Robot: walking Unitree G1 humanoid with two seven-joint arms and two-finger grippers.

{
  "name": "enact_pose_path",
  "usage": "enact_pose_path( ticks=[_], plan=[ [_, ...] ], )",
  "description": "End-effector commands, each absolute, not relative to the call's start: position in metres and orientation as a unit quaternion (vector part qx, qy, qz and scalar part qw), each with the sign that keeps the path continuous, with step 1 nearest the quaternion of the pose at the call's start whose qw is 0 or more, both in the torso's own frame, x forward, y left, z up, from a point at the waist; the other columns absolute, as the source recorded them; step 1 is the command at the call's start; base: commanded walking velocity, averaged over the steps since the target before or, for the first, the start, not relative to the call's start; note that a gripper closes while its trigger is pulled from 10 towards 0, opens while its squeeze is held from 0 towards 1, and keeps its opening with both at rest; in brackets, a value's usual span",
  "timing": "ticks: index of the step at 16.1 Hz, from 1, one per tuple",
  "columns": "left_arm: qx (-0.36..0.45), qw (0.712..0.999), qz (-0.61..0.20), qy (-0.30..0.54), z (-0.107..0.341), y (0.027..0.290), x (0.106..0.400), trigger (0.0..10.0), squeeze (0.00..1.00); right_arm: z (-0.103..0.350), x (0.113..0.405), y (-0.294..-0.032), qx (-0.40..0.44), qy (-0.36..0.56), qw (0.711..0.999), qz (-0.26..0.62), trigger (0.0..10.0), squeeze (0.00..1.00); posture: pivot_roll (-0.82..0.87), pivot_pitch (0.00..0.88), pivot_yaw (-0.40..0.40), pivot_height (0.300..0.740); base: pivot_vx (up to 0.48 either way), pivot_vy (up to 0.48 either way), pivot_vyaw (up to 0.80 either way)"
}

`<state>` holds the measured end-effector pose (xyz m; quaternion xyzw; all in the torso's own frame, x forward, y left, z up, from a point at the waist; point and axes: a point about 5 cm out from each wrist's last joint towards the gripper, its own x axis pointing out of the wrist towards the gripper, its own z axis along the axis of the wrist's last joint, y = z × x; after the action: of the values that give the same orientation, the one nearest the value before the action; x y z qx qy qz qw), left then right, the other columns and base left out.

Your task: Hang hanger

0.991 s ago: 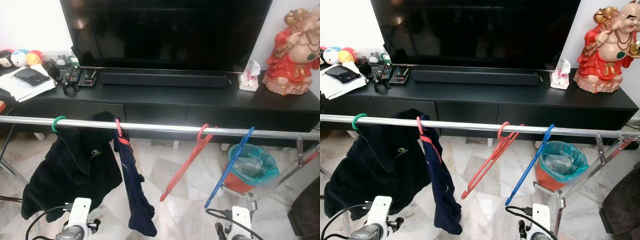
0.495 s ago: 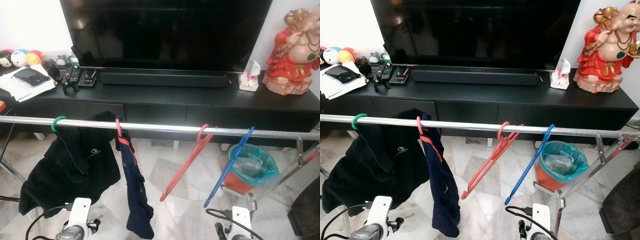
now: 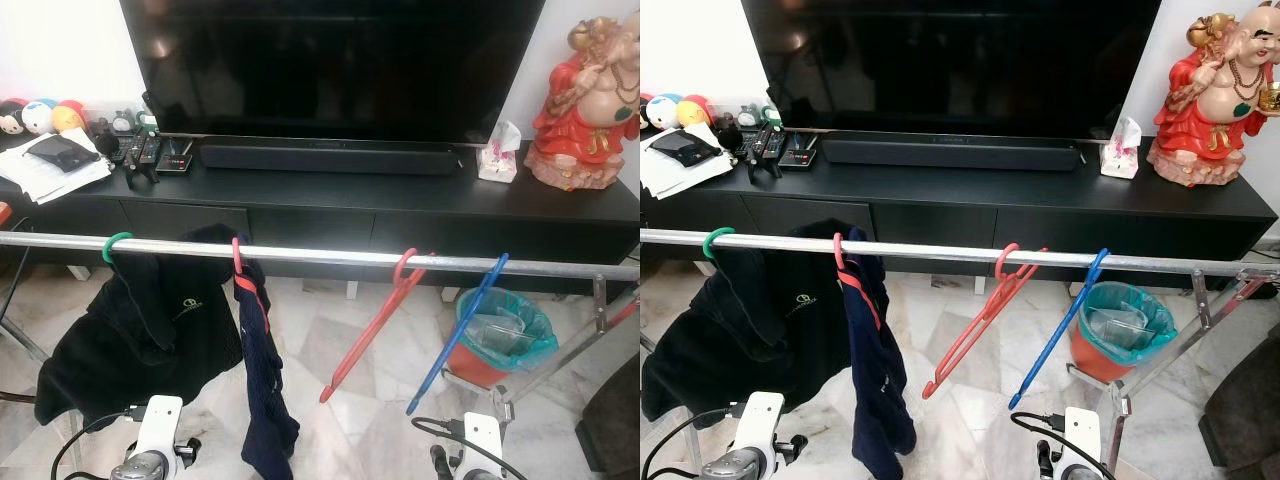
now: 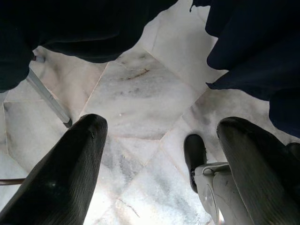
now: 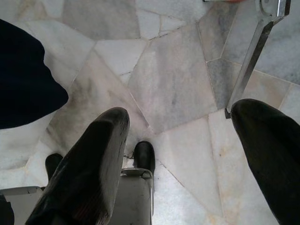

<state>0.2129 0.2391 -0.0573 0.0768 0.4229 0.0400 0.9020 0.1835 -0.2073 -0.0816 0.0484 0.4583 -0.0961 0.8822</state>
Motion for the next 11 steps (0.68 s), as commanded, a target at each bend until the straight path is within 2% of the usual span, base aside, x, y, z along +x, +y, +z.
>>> enact_pose_path(
  ticks=[1,11],
  plan=[
    [0.009,0.902,-0.030,0.432,-0.0653,0.2116,0.2090,10.0,0.00,-0.0896,0.1671,-0.1934,0.104,0.450,0.884,-0.075,10.0,0.00,-0.02,0.000,0.044,0.740,0.000,0.000,0.00],
    [0.009,0.902,-0.030,0.432,-0.0653,0.2116,0.2090,10.0,0.00,-0.0896,0.1671,-0.1934,0.104,0.450,0.884,-0.075,10.0,0.00,-0.02,0.000,0.044,0.740,0.000,0.000,0.00]
  ],
)
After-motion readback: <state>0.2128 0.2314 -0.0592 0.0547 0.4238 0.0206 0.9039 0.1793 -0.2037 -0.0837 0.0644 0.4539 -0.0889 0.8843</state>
